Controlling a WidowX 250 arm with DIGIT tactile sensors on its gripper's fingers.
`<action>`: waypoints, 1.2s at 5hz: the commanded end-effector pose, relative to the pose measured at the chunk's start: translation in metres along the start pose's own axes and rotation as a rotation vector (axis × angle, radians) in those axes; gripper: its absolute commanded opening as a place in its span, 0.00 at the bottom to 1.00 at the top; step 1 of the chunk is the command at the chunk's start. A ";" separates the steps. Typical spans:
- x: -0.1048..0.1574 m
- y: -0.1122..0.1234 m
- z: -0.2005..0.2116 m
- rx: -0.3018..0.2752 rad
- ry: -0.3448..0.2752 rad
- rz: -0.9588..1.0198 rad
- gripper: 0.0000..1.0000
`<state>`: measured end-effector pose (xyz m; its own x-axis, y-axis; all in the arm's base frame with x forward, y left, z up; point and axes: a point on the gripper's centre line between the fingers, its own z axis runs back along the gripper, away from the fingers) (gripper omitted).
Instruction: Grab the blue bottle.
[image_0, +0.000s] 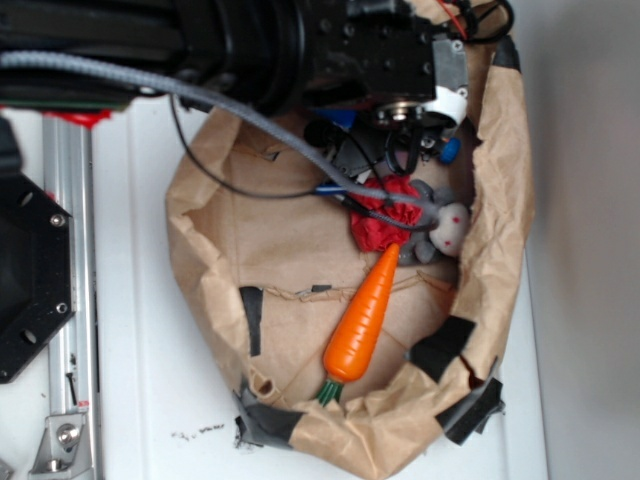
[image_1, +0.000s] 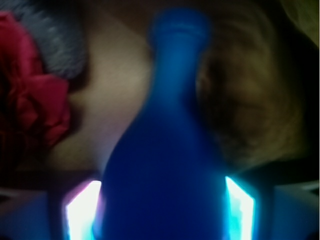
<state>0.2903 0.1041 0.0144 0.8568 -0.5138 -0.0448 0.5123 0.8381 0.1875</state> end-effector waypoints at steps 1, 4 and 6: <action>-0.017 -0.015 0.024 -0.096 0.015 0.169 0.00; -0.007 -0.046 0.150 -0.024 0.013 0.472 0.00; -0.010 -0.039 0.165 -0.191 -0.074 0.863 0.00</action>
